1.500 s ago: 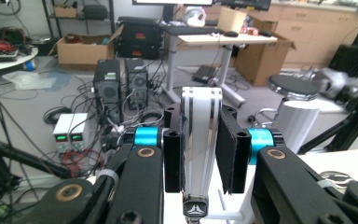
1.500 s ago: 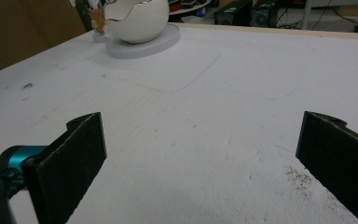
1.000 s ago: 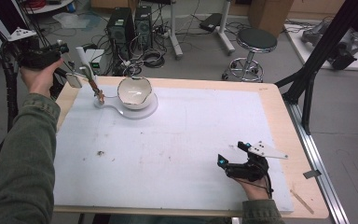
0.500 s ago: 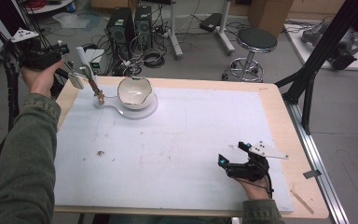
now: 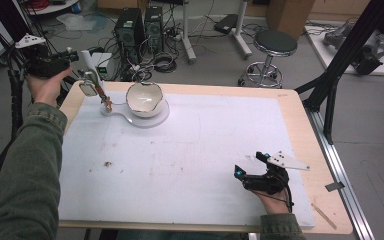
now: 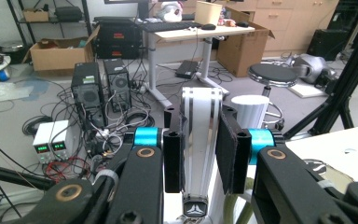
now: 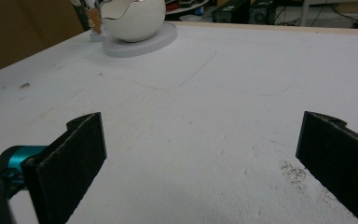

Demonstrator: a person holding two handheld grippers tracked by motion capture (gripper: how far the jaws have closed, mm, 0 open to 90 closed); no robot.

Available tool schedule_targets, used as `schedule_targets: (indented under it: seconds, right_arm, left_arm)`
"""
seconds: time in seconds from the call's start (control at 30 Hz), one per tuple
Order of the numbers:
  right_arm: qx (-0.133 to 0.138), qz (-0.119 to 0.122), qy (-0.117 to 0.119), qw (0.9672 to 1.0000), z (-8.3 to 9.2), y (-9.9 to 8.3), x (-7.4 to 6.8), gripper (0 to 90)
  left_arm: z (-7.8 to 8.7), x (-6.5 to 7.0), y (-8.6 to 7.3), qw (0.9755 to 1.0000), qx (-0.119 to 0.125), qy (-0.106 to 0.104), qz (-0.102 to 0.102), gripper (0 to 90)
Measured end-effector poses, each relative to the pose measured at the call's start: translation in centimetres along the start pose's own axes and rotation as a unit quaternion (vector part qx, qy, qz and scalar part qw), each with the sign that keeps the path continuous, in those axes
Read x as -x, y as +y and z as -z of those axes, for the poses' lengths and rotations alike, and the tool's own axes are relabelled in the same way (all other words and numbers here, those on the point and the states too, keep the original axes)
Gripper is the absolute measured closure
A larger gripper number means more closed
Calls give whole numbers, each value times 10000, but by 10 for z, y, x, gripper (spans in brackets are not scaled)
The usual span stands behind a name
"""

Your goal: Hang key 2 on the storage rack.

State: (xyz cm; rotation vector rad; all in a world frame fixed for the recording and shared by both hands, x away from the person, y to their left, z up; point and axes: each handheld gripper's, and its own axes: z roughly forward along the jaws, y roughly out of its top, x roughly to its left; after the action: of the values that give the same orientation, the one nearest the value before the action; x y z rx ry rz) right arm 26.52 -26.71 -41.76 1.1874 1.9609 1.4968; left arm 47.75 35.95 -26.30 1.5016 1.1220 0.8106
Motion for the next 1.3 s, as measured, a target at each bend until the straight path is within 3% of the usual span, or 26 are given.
schedule_targets:
  seconds: [0.13, 0.27, 0.4, 0.5, 0.67, 0.77, 1.0, 1.1, 1.3]
  right_arm:
    - [-2, 7, -5, 10000, 0, 0, 0, 4]
    - [-9, -22, 1, 10000, 0, 1, -1, 4]
    - [-20, 5, 7, 10000, -1, 1, -1, 4]
    - [-47, -6, 7, 10000, -2, 0, -1, 4]
    - [-49, -20, 17, 10000, -2, 0, -1, 4]
    - [-39, -16, 20, 10000, -2, 1, -1, 4]
    - [-14, -20, 30, 10000, -2, 1, -1, 4]
    - [-4, -8, 28, 10000, -2, 1, 0, 4]
    - [11, -1, 13, 10000, -1, 1, 0, 4]
  left_arm:
    - [1, -2, -5, 9997, -63, -197, 157, 736]
    - [0, -1, -7, 9990, -223, -353, 149, 724]
    - [1, -2, -6, 9974, -401, -348, 494, 704]
    - [3, -2, -4, 9951, -408, -353, 823, 583]
    - [5, -3, -3, 9916, -599, -335, 1093, 348]
    - [8, -1, -2, 9921, -698, -245, 1017, 262]
    - [18, 8, 2, 9945, -626, -192, 815, 109]
    - [24, 10, -2, 9951, -494, -196, 835, 81]
    - [33, 11, -16, 9948, -499, -134, 873, 56]
